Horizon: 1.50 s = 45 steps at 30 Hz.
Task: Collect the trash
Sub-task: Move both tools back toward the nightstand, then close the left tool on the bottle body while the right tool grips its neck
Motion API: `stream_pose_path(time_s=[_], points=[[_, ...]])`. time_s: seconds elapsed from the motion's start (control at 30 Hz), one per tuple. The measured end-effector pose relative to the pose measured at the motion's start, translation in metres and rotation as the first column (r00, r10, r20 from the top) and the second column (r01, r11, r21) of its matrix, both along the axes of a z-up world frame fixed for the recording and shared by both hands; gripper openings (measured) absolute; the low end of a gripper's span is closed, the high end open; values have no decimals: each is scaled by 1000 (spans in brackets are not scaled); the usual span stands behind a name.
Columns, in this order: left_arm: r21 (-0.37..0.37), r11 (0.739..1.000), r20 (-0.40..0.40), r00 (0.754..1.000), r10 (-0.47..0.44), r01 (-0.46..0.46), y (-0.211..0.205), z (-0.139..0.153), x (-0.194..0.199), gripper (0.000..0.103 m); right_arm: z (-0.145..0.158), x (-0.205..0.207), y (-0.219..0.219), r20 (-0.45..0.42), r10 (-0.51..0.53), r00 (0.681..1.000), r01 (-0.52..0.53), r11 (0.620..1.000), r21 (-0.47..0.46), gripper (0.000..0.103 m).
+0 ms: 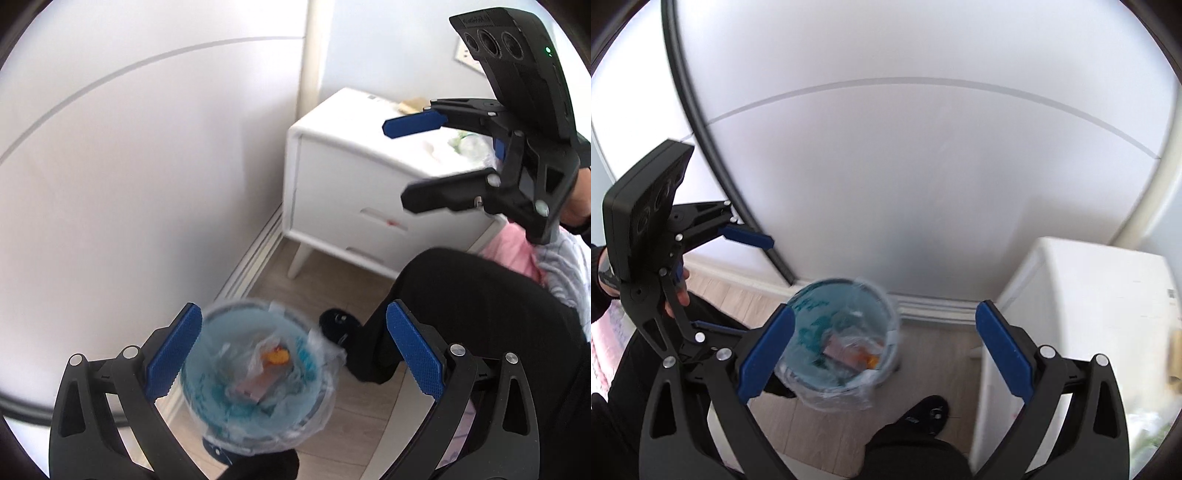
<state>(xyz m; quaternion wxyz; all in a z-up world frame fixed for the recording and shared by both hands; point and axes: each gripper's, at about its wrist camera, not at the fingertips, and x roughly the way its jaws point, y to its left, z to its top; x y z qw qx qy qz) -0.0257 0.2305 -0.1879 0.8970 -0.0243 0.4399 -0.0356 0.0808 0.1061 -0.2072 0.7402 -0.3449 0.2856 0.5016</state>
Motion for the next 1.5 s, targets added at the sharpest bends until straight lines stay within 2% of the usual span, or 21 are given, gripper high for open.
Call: stream_pose_path(time_s=[0.2, 0.37, 0.6, 0.77, 0.87, 1.2, 1.43, 1.5], points=[[34, 995, 59, 994, -91, 89, -26, 36, 27, 97, 50, 14, -46, 51, -92, 994, 88, 993, 78, 96], [60, 987, 107, 982, -155, 149, -49, 65, 51, 97, 85, 32, -92, 86, -192, 978, 179, 975, 134, 96], [92, 966, 138, 957, -254, 243, -87, 93, 91, 97, 122, 60, -161, 115, -340, 933, 313, 927, 204, 96], [95, 943, 150, 932, -329, 318, -117, 105, 114, 97, 146, 77, -215, 78, -451, 889, 423, 874, 238, 96], [95, 926, 150, 914, -376, 365, -140, 110, 127, 97, 151, 81, -239, 78, -486, 871, 458, 858, 232, 96], [103, 867, 151, 854, -498, 487, -214, 119, 160, 97, 156, 98, -294, 103, -510, 854, 495, 857, 146, 96], [111, 825, 117, 818, -564, 553, -266, 108, 177, 97, 145, 107, -305, 95, -499, 861, 486, 864, 131, 96], [113, 820, 106, 814, -572, 561, -279, 104, 182, 97, 140, 109, -307, 96, -494, 864, 482, 868, 120, 96]])
